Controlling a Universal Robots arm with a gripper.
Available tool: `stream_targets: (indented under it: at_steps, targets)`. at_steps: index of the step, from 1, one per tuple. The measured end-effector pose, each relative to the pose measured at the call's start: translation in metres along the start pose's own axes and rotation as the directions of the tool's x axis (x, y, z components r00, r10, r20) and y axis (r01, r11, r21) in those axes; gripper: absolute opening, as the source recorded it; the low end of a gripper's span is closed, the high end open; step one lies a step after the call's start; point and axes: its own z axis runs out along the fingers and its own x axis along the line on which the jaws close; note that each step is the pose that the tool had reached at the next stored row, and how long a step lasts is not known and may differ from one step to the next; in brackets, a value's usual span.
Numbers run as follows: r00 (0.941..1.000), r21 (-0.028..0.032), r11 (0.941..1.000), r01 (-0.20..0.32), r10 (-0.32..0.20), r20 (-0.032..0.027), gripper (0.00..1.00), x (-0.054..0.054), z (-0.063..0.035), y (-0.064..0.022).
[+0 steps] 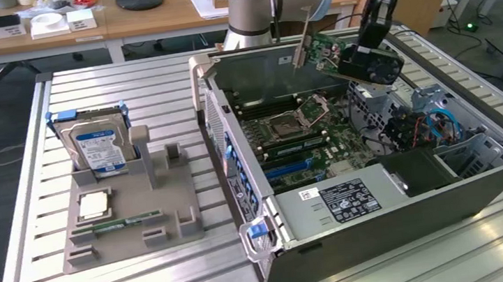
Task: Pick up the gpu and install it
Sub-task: 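Insert the gpu into the slot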
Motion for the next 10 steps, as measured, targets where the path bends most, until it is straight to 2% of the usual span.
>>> stream_targets:
  at_steps: [5, 10]
  targets:
    - [0.9977, -0.0012, 0.9977, 0.068, -0.068, -0.004, 0.26, 0.0, 0.0001, 0.0]
    - [0.9907, -0.0026, 0.9908, 0.136, -0.136, -0.0079, 0.26, 0.0, 0.0001, 0.0]
